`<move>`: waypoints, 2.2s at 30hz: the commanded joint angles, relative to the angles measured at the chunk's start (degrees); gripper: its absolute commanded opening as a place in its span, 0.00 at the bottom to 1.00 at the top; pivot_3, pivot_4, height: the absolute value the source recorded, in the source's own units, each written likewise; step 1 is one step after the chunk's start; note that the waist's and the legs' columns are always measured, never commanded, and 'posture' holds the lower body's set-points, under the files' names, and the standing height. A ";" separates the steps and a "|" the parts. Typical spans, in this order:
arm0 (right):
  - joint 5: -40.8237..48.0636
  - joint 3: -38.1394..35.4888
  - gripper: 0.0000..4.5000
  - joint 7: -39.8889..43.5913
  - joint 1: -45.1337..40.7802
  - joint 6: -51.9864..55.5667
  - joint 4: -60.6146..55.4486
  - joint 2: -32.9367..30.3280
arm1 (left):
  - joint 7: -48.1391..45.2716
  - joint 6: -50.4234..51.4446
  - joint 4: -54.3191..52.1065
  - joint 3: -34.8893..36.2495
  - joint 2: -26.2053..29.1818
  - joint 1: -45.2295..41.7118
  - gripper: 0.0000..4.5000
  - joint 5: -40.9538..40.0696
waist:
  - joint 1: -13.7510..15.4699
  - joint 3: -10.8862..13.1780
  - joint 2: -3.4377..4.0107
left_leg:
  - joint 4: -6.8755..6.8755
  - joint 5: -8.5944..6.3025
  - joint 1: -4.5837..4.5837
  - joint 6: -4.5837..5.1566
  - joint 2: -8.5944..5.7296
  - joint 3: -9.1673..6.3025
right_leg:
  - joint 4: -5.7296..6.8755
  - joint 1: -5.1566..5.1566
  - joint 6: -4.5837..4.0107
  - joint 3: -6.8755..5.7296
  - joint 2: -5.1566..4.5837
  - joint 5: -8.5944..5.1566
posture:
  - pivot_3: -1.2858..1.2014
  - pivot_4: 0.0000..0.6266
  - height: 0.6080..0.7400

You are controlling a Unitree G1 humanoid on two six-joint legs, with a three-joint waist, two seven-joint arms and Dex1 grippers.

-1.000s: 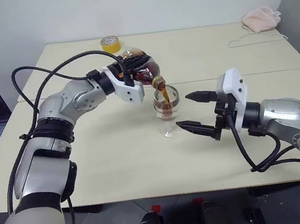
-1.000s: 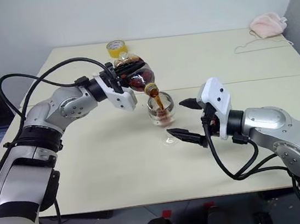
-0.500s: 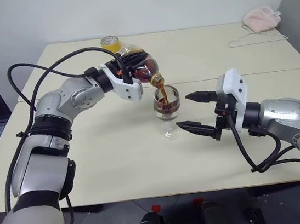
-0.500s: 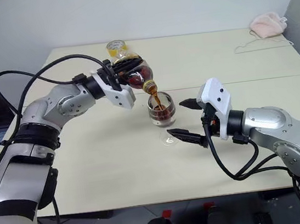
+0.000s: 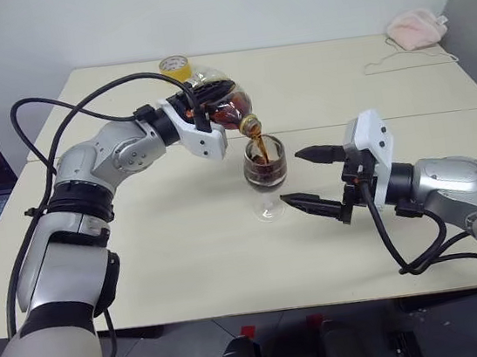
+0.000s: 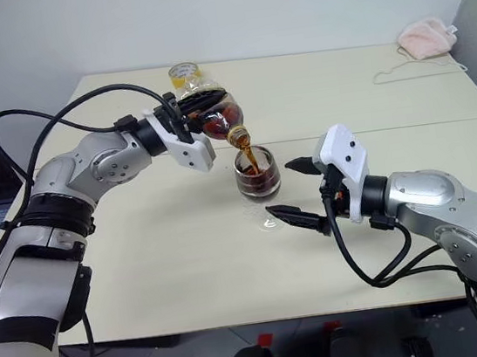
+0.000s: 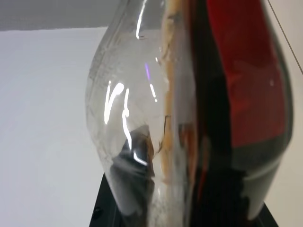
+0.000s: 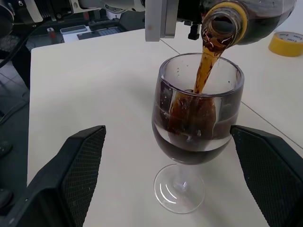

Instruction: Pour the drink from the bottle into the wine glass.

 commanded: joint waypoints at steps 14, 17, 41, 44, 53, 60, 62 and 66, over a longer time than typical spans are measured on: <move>-0.06 -0.88 1.00 -0.10 -0.05 -0.22 -2.07 -0.20 | 2.06 -0.31 -0.25 0.39 0.99 -2.42 0.20 -0.47 | -0.14 0.00 0.00 | 0.18 0.00 -0.15 0.00 -0.06 0.00 | 0.08 -0.09 0.00 -0.01 -0.02 0.00 | 0.52 0.24 1.00; -0.07 -0.91 1.00 -0.06 0.02 -0.29 -2.07 -0.21 | 2.11 -0.30 -0.24 0.34 0.97 -2.45 0.20 -0.43 | -0.15 0.00 0.00 | 0.20 0.00 -0.15 0.00 -0.06 0.00 | 0.10 -0.09 0.00 -0.02 -0.02 0.00 | 0.52 0.24 1.00; -0.84 -0.49 1.00 -0.43 -0.38 -0.85 -1.66 0.91 | -10.81 4.99 -8.20 4.26 -2.61 6.12 0.20 -17.22 | -0.39 -0.01 0.01 | 0.46 0.00 -0.24 0.00 -0.10 -0.09 | 0.20 -0.13 0.00 -0.01 -0.09 0.00 | 0.52 0.24 1.00; -1.13 -0.48 1.00 -0.31 -0.35 -1.16 -1.65 1.15 | -12.52 7.16 -10.50 5.17 -3.30 7.77 0.20 -19.30 | -0.38 -0.01 0.01 | 0.46 0.00 -0.24 0.00 -0.11 -0.11 | 0.21 -0.13 0.00 -0.01 -0.11 0.00 | 0.52 0.24 1.00; -3.98 -0.28 1.00 1.05 0.14 -5.14 -2.58 1.82 | -17.21 21.50 -15.89 11.53 -7.57 12.95 0.19 -31.41 | -0.57 -0.01 0.01 | 0.49 -0.01 -0.24 0.01 -0.12 -0.10 | 0.27 -0.13 0.00 -0.02 -0.12 0.00 | 0.52 0.24 1.00; -2.13 -2.14 1.00 2.47 -1.01 -6.89 -3.57 2.34 | -16.81 40.98 -21.42 19.95 -12.37 19.22 0.19 -41.53 | -0.88 -0.02 0.01 | 0.52 -0.01 -0.22 0.01 -0.11 -0.11 | 0.32 -0.14 0.00 -0.01 -0.12 0.00 | 0.52 0.24 1.00; -0.81 -2.71 1.00 3.01 -1.60 -6.65 -3.98 2.26 | -15.59 44.60 -22.89 21.64 -13.38 21.62 0.19 -42.61 | -0.88 -0.02 0.01 | 0.53 -0.01 -0.22 0.01 -0.10 -0.11 | 0.32 -0.14 0.00 -0.02 -0.12 0.00 | 0.52 0.24 1.00; 0.95 -3.05 1.00 2.89 -2.99 -5.68 -4.24 2.23 | -13.29 49.76 -24.09 25.27 -16.04 25.41 0.19 -45.87 | -0.80 -0.03 0.00 | 0.53 -0.01 -0.22 0.00 -0.10 -0.13 | 0.33 -0.13 0.00 -0.03 -0.12 0.00 | 0.52 0.24 1.00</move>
